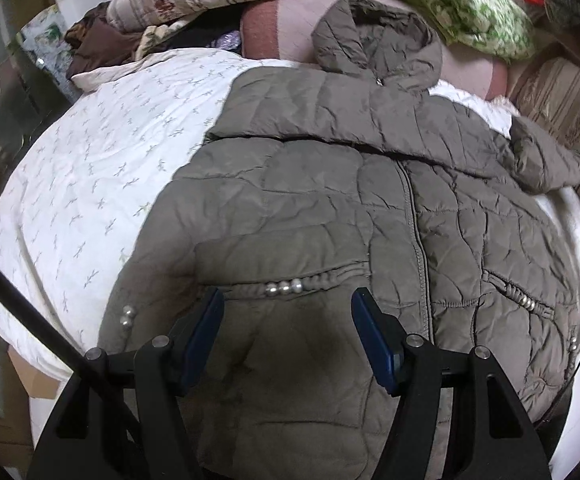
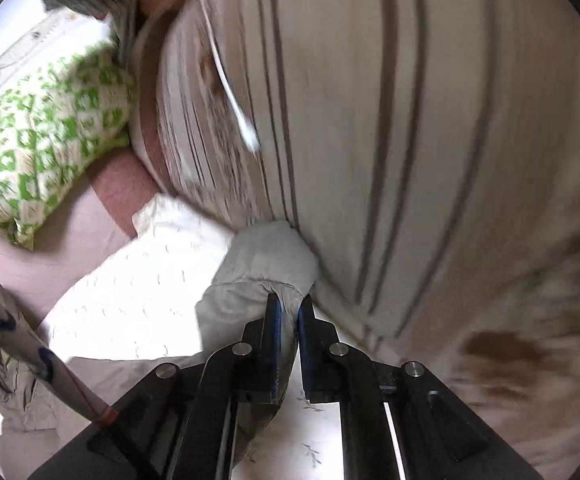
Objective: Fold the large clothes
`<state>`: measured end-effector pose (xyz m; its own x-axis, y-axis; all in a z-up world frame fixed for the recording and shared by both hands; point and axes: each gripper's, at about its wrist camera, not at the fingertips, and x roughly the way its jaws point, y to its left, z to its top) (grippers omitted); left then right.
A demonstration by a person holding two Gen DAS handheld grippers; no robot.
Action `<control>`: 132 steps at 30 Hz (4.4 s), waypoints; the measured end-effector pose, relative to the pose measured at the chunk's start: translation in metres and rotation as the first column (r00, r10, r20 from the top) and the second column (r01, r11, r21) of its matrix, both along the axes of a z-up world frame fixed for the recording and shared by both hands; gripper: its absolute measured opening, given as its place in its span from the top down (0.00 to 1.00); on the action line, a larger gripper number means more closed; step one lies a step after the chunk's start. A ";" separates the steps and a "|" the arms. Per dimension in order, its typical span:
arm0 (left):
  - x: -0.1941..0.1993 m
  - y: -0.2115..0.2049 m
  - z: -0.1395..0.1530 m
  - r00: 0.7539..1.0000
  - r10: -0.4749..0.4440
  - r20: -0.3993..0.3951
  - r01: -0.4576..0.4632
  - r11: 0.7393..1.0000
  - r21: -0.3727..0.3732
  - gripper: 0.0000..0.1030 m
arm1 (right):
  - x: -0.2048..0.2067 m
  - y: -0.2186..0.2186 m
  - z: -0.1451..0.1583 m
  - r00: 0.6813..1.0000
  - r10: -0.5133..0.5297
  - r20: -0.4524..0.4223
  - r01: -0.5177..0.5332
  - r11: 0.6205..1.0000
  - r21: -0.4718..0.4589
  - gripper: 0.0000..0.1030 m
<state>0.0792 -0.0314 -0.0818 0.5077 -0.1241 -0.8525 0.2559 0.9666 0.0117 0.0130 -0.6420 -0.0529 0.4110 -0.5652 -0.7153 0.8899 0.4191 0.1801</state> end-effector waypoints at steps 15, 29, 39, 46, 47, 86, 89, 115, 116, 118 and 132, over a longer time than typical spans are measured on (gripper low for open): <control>-0.029 0.083 0.029 0.990 0.101 0.095 -0.092 0.991 -0.100 0.37 | 0.113 0.289 0.165 0.815 0.580 -0.023 -0.553 0.765 -0.330 0.92; -0.026 0.146 0.023 0.967 0.237 0.094 -0.228 0.969 -0.098 0.37 | 0.220 0.479 -0.057 0.463 0.883 -0.074 -0.872 0.469 0.143 0.65; 0.043 0.095 0.033 0.989 0.112 0.098 -0.097 0.985 -0.144 0.36 | 0.160 0.447 -0.043 0.485 0.865 -0.125 -0.870 0.492 0.030 0.34; 0.154 0.011 0.014 1.000 -0.017 0.025 0.021 0.977 -0.213 0.33 | 0.112 0.373 -0.032 0.588 0.804 -0.086 -0.806 0.592 0.022 0.34; 0.167 0.002 0.008 1.000 -0.031 0.006 0.032 0.975 -0.220 0.33 | 0.107 0.364 -0.032 0.600 0.796 -0.081 -0.797 0.603 0.024 0.34; 0.174 0.002 0.007 0.996 0.006 0.089 -0.008 1.000 0.022 0.42 | 0.132 0.326 -0.051 0.682 0.720 -0.131 -0.717 0.693 0.074 0.21; 0.137 0.019 0.006 0.994 -0.016 0.108 0.011 0.999 0.053 0.38 | 0.080 0.330 -0.044 0.664 0.734 -0.144 -0.731 0.677 0.084 0.21; 0.023 0.072 -0.054 0.992 -0.047 -0.113 0.039 0.996 -0.076 0.69 | -0.126 0.277 -0.097 0.822 0.569 0.027 -0.538 0.759 0.366 0.77; 0.020 0.070 -0.053 0.995 -0.036 -0.091 0.033 0.999 -0.035 0.68 | -0.126 0.276 -0.097 0.820 0.572 0.031 -0.542 0.757 0.365 0.77; 0.017 0.067 -0.046 0.998 -0.021 -0.051 0.022 0.999 0.024 0.64 | -0.126 0.277 -0.094 0.822 0.570 0.020 -0.541 0.768 0.341 0.68; 0.034 0.026 0.057 0.980 -0.006 0.200 0.014 0.999 -0.038 0.31 | -0.113 0.360 0.033 0.666 0.735 0.125 -0.746 0.654 0.127 0.32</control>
<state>0.1135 -0.0050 -0.0247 0.6662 -0.1612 -0.7282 0.2618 0.9648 0.0259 -0.0996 -0.2825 -0.0196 0.6867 0.0602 -0.7245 0.2821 0.8964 0.3419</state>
